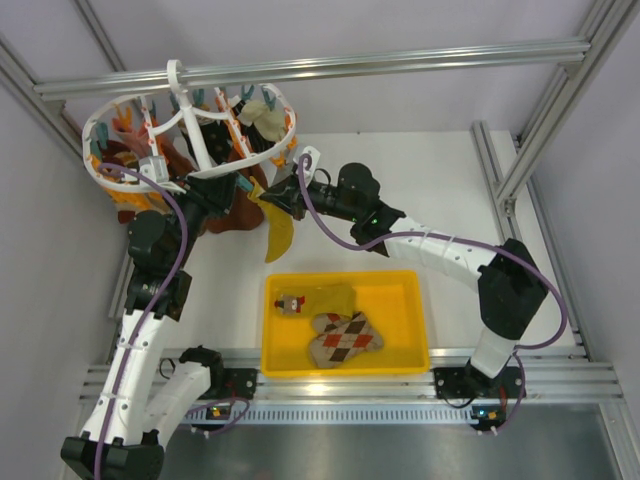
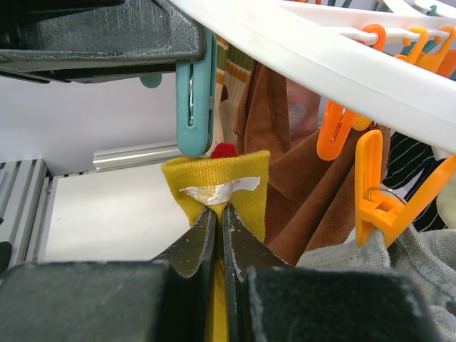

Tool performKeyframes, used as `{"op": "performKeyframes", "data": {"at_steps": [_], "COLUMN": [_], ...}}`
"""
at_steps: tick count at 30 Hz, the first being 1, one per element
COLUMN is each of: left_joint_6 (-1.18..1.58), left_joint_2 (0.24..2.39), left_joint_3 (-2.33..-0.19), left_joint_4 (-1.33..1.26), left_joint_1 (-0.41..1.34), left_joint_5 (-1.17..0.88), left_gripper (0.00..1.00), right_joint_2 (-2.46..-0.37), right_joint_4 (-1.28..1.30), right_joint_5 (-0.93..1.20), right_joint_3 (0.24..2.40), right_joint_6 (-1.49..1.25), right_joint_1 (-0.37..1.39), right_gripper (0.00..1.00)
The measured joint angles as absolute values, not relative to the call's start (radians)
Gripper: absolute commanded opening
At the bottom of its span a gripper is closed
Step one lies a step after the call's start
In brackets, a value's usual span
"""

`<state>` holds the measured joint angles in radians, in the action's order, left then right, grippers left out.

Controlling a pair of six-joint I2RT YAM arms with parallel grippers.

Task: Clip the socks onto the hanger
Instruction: Clamp the sock onto the hanger.

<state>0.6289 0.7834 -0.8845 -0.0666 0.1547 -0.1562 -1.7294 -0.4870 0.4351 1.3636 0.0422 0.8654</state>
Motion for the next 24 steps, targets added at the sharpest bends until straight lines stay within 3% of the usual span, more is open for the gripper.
{"op": "performKeyframes", "data": {"at_steps": [24], "left_joint_6": [0.629], "left_joint_2": [0.784], "left_joint_3": [-0.884], "left_joint_4": [-0.067], "left_joint_1": [0.153], "left_joint_5": [-0.163], "left_gripper": [0.0], "right_joint_2": [-1.729], "right_joint_4": [-0.493], "right_joint_5": [0.443], "right_joint_3": [1.404], "right_joint_6": [0.018], "right_joint_1": [0.856], "right_gripper": [0.0]}}
